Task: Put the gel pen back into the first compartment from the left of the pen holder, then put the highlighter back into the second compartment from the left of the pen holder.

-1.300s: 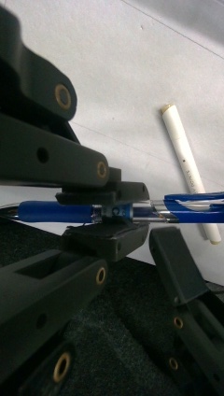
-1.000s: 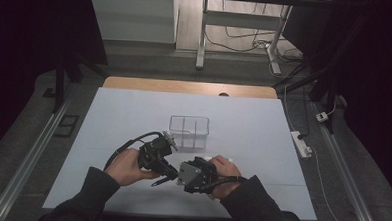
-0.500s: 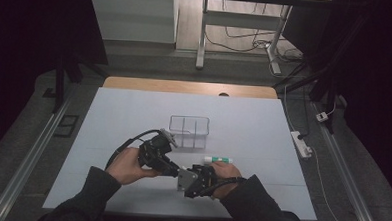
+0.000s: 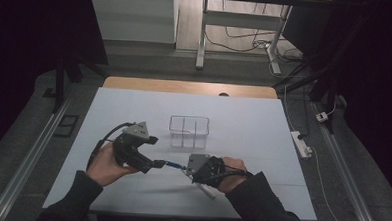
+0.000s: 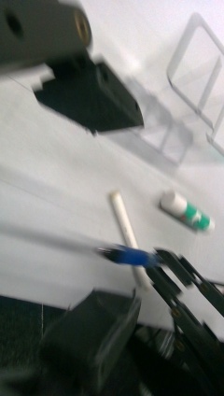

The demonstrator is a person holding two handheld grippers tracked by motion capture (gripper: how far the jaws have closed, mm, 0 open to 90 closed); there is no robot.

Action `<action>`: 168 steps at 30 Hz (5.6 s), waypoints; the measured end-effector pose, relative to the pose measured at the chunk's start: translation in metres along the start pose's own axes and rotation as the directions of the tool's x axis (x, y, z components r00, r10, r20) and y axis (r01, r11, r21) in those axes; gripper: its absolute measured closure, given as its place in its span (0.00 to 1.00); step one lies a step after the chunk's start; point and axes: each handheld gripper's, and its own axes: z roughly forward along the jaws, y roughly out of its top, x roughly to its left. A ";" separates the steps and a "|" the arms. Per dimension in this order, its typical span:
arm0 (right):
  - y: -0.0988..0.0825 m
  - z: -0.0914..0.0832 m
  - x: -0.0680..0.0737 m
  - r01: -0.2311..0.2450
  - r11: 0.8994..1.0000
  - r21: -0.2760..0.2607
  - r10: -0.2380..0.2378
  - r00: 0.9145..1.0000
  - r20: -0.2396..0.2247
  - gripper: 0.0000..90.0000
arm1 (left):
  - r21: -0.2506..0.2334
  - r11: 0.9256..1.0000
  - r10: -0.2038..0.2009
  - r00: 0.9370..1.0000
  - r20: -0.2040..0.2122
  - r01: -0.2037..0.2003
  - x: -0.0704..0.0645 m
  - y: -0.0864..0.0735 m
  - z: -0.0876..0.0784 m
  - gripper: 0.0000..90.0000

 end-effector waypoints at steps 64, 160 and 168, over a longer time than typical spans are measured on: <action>0.018 0.081 -0.113 -0.585 0.720 -0.374 0.631 0.776 0.002 0.71 | -0.162 0.959 -0.253 0.960 -0.120 0.232 -0.043 -0.139 -0.071 0.00; -0.011 0.076 -0.013 -0.504 0.838 0.208 0.521 0.853 -0.030 0.87 | -0.099 0.951 -0.308 0.925 -0.223 0.293 -0.048 -0.149 -0.076 0.00; -0.013 0.069 -0.020 -0.566 0.809 0.157 0.580 0.812 -0.061 0.87 | -0.100 0.951 -0.308 0.925 -0.224 0.293 -0.048 -0.149 -0.077 0.00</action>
